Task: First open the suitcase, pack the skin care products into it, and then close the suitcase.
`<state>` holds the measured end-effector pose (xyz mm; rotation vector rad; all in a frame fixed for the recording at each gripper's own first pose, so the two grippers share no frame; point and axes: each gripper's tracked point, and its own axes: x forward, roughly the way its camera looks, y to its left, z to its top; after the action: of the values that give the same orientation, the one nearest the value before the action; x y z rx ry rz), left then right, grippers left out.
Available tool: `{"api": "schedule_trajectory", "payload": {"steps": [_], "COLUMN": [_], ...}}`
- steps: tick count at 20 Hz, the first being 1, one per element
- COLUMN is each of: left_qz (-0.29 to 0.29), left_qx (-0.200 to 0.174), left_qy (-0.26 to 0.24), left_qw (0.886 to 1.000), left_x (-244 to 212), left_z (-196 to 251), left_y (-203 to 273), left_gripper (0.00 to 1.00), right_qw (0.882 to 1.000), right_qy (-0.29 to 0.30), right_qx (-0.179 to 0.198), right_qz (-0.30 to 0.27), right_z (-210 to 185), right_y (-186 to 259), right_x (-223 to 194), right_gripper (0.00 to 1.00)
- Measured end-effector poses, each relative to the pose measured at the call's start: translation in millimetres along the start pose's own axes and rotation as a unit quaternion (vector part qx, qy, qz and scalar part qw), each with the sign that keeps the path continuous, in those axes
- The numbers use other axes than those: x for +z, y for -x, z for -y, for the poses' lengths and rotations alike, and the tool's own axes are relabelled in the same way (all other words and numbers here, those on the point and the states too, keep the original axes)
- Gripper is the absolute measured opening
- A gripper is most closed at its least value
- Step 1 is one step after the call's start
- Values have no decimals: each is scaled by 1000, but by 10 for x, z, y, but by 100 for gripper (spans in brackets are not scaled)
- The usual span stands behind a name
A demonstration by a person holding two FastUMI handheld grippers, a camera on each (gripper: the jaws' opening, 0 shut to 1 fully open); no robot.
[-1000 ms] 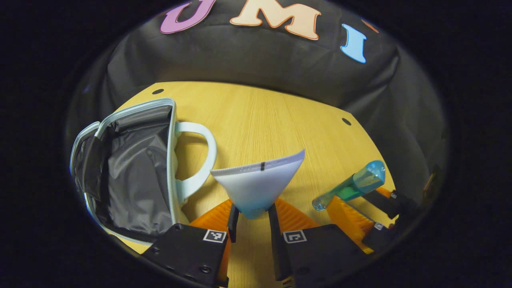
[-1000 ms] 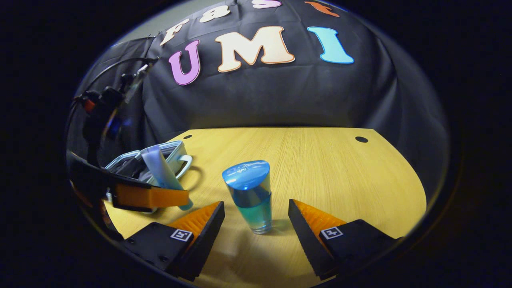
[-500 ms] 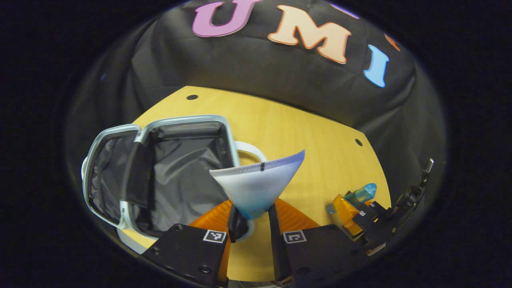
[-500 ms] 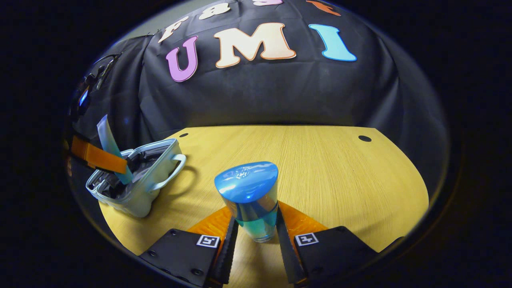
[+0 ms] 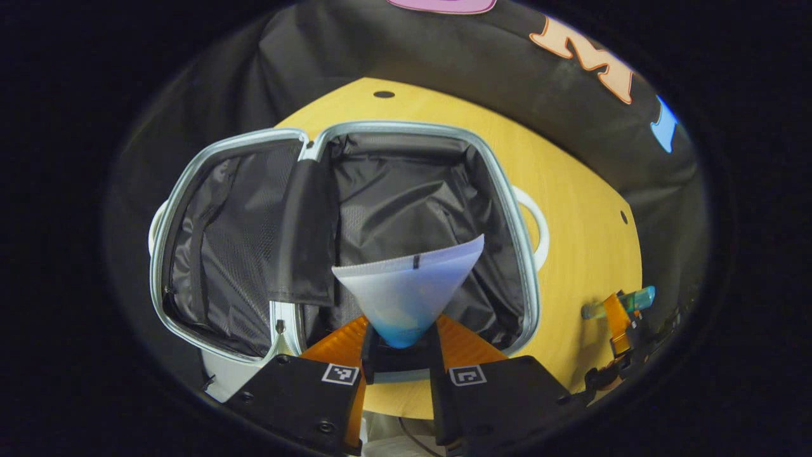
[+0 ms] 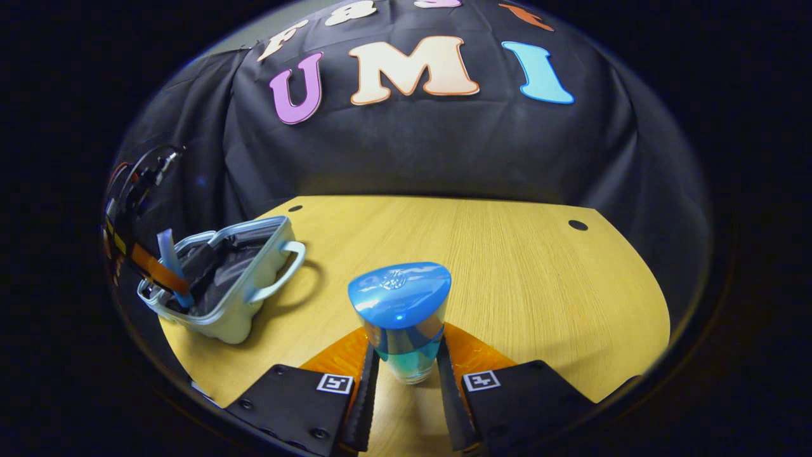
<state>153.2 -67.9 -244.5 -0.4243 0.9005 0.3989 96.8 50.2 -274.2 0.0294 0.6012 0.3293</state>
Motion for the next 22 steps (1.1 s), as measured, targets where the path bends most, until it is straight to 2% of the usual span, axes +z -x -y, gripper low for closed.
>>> {"api": "schedule_trajectory", "payload": {"steps": [2, 3, 5, 6, 8, 9, 10, 12, 13, 15, 19, 22], "left_qz": [-23, -38, -59, -65, -58, -49, -40, -19, -7, 23, 67, 95], "left_qx": [-9, -16, -26, -29, -31, -34, -41, -64, -73, -80, -77, -63], "left_qy": [-9, -10, -9, -9, -18, -22, -25, -32, -35, -41, -10, 22], "left_qw": [1000, 999, 998, 997, 998, 998, 998, 997, 997, 996, 995, 993], "left_x": [-43, -71, -119, -132, -58, 0, 49, 156, 211, 339, 492, 528], "left_z": [-31, -32, -62, -80, -112, -115, -103, -47, -37, -109, -423, -828], "left_y": [-39, -76, -150, -164, -162, -145, -98, 22, 95, 288, 644, 946], "left_gripper": [37, 40, 35, 40, 41, 44, 54, 81, 85, 95, 97, 97], "right_qw": [1000, 1000, 1000, 1000, 999, 999, 998, 996, 995, 991, 983, 978], "right_qy": [5, 4, 1, 3, 9, 12, 15, 21, 25, 37, 54, 67], "right_qx": [6, 11, 21, 28, 43, 51, 61, 85, 98, 124, 177, 196], "right_qz": [6, 7, 5, 6, 11, 13, 16, 22, 24, 21, -4, -38], "right_z": [-135, -211, -415, -537, -800, -944, -1097, -1416, -1576, -1908, -2520, -2796], "right_y": [106, 166, 280, 337, 420, 448, 460, 467, 453, 382, 221, 11], "right_x": [138, 194, 288, 337, 460, 515, 547, 644, 665, 683, 520, 261], "right_gripper": [46, 46, 48, 48, 48, 48, 48, 48, 46, 48, 48, 48]}}
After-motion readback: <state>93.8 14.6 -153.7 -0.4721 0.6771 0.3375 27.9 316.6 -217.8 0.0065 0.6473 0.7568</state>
